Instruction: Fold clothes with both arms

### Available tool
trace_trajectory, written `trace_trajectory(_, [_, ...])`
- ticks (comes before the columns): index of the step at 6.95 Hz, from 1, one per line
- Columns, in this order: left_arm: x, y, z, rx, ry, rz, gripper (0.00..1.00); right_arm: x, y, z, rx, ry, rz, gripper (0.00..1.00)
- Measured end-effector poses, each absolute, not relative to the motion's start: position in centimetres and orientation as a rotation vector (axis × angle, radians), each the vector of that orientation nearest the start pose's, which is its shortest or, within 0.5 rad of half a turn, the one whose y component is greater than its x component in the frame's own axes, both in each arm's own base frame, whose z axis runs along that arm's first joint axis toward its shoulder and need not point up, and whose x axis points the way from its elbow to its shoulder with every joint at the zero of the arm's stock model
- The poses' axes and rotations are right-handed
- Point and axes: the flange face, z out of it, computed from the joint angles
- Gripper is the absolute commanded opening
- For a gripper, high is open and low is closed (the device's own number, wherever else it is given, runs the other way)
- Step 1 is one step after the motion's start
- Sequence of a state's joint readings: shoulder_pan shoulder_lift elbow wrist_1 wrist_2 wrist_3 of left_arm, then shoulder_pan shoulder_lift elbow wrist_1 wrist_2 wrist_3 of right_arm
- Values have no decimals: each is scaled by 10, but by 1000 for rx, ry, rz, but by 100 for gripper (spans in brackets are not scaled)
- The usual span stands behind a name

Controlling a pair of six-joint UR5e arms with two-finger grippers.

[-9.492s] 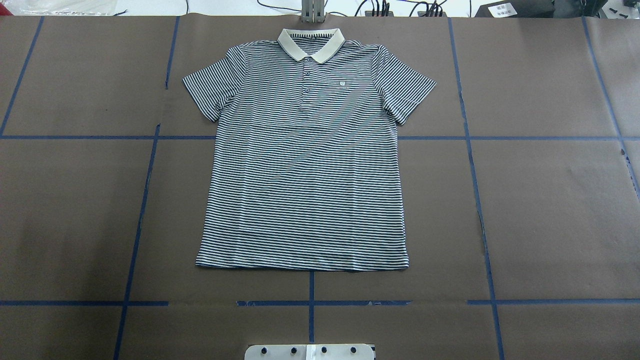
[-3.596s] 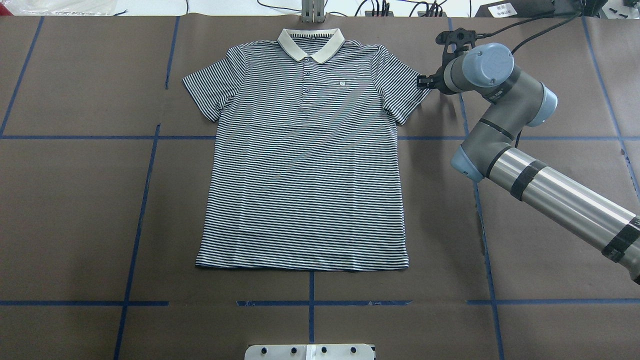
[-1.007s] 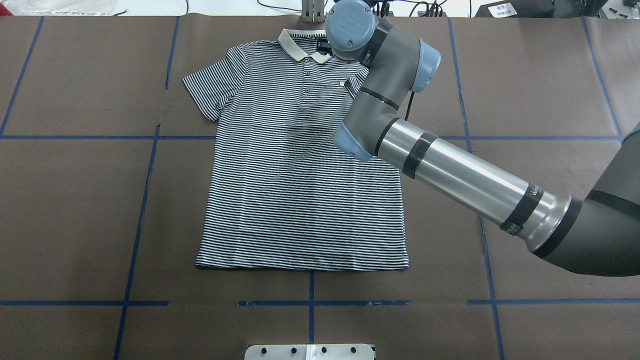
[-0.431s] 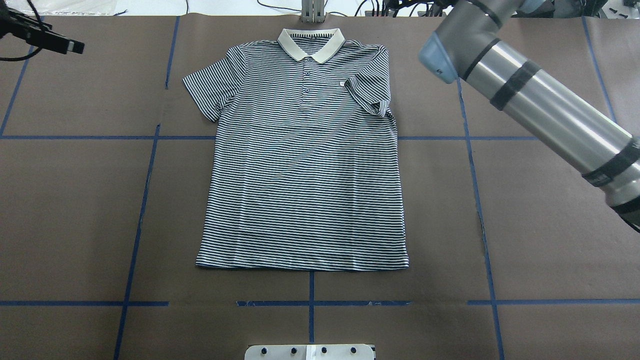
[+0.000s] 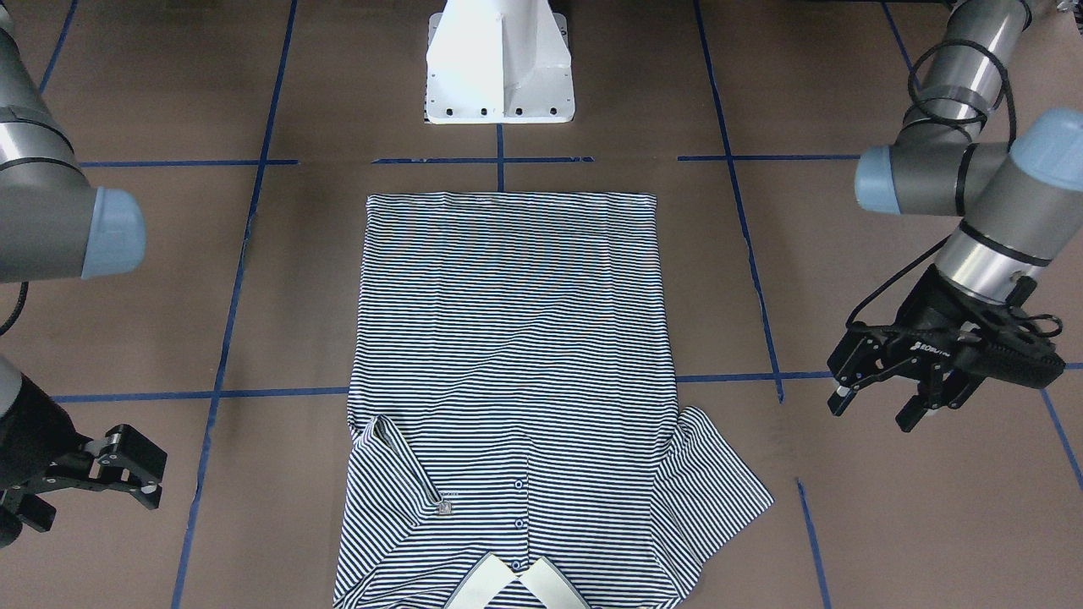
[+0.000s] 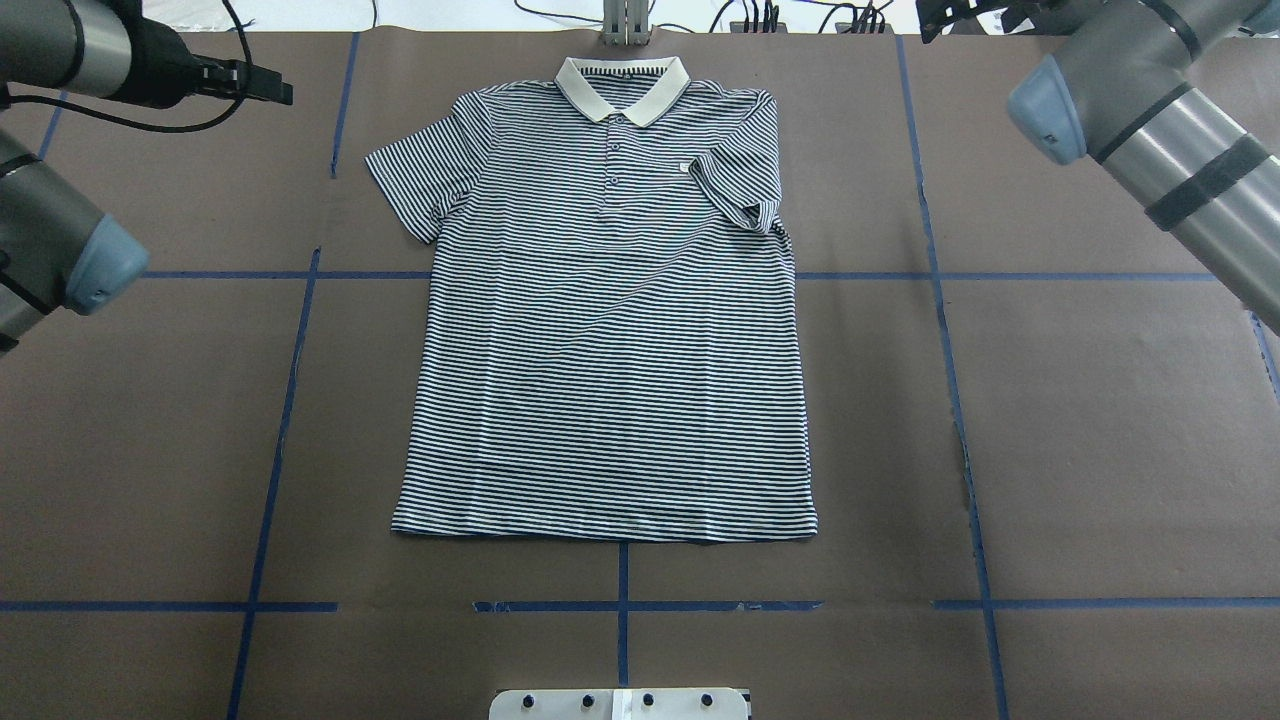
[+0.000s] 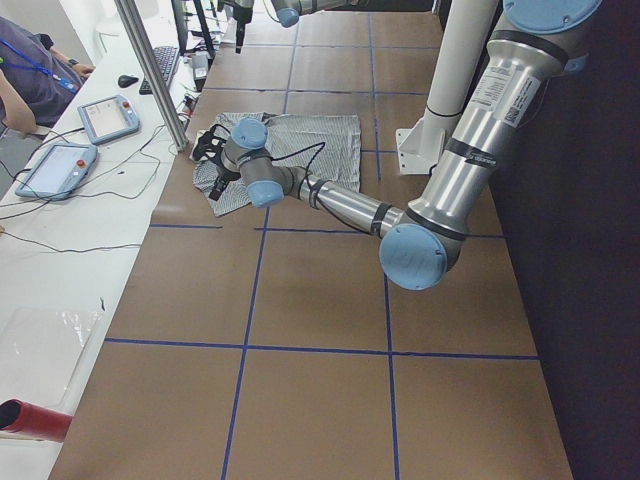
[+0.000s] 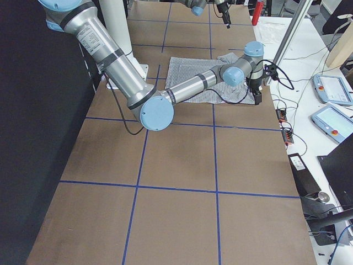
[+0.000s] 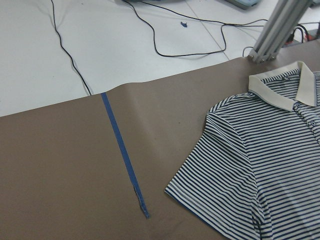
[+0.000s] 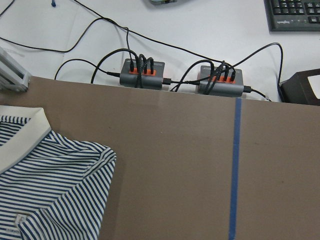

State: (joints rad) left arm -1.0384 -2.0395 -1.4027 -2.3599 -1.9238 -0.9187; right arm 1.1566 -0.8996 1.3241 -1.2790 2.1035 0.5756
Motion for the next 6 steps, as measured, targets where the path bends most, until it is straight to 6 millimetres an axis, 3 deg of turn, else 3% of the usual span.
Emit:
trace_trajectory(3, [366,-679,396,566,854,-400,68,-219,-718,349,369,-770,-45,100])
trace_trajectory(6, [416,-692,414,540,798,-408,65,-220,-716,357,359,-764,-41,100])
